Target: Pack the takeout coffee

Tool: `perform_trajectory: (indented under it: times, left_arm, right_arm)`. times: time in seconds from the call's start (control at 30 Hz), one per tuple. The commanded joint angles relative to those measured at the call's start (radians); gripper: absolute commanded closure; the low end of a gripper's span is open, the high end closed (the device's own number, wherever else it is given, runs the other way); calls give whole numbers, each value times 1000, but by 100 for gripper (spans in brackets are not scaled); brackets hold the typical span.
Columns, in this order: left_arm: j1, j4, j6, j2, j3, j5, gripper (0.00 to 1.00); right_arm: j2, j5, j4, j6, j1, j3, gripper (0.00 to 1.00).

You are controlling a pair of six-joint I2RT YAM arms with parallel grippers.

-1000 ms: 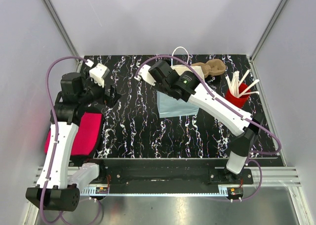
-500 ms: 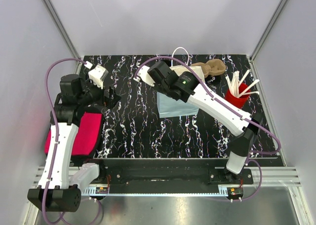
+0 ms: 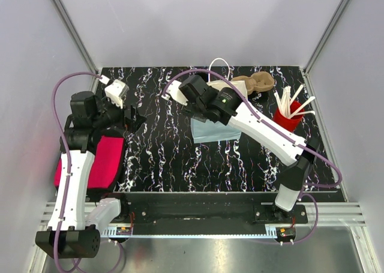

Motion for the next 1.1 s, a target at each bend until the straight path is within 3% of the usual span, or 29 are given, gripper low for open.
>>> perform_trajectory:
  times: [0.0, 0.1, 0.33, 0.63, 0.87, 1.07]
  left_arm:
    - [12, 55, -11, -18, -2, 42, 1]
    - [15, 57, -11, -19, -3, 48, 1]
    - [23, 60, -14, -22, -3, 54, 1]
    - [27, 63, -17, -24, -6, 65, 1]
    - [29, 61, -14, -22, -6, 82, 1]
    - [29, 61, -14, -21, -3, 102, 1]
  right_arm:
    - [-63, 18, 26, -4, 12, 22, 21]
    - [-75, 9, 26, -4, 11, 27, 11]
    - [-109, -20, 26, 4, 11, 50, 1]
    - [-146, -37, 27, 18, 11, 160, 0]
    - [-187, 62, 99, -5, -3, 157, 0]
    - [-236, 46, 119, 80, -143, 166, 0]
